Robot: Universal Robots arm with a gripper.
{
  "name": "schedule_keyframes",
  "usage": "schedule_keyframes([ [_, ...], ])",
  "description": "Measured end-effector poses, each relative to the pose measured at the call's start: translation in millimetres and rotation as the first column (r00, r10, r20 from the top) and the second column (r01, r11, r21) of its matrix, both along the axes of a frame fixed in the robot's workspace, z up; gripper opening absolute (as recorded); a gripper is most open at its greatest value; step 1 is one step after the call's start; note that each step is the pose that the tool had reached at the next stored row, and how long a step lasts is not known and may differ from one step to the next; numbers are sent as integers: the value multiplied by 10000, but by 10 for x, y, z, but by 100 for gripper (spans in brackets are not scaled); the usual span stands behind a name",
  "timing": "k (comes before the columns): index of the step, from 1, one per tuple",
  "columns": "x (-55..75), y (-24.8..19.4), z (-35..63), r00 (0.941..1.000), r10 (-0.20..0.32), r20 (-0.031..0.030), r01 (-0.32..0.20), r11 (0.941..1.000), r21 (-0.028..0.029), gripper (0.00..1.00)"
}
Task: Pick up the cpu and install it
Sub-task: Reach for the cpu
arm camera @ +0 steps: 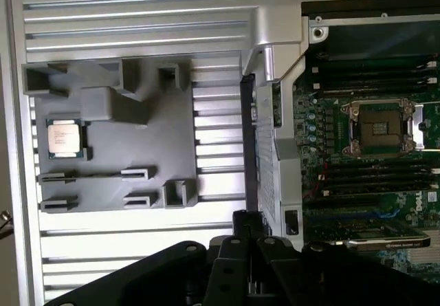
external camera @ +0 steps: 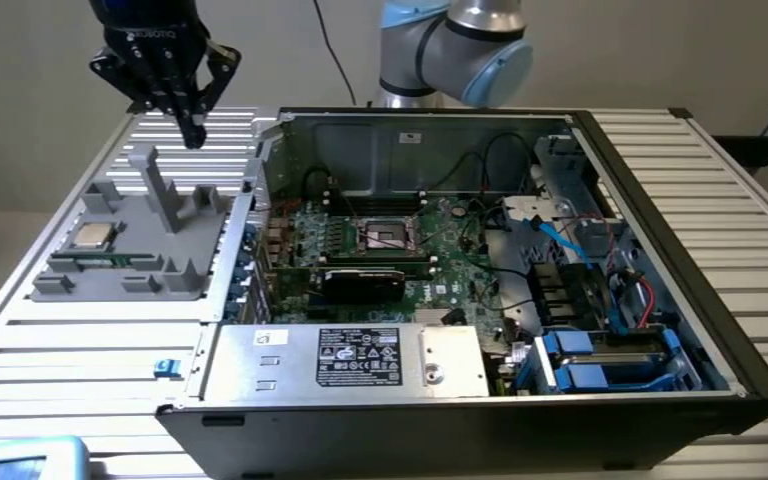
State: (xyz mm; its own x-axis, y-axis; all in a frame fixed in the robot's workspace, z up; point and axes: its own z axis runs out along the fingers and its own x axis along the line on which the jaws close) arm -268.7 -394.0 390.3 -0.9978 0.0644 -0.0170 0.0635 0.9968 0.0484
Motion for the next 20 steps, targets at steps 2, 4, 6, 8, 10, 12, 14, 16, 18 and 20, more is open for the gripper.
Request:
schedule_keyframes([
  [2,-82,0,0,10000,6,0,-6,10000,0,11],
  [4,-163,0,-1,10000,13,0,-13,10000,0,11],
  [6,-236,0,-1,10000,19,0,-19,10000,0,11],
  [8,-324,0,-1,10000,24,0,-24,10000,0,11],
  [10,-415,0,-1,10000,31,1,-31,10000,0,11],
  [12,-506,0,-1,10000,38,-1,-38,10000,-1,11],
  [14,-593,0,-1,10000,44,0,-44,10000,-1,11],
  [16,-684,0,-1,10000,50,-1,-50,10000,-1,11],
  [18,-776,0,-2,10000,55,0,-55,10000,0,11],
  [20,-866,0,-2,10000,58,0,-58,10000,0,11],
])
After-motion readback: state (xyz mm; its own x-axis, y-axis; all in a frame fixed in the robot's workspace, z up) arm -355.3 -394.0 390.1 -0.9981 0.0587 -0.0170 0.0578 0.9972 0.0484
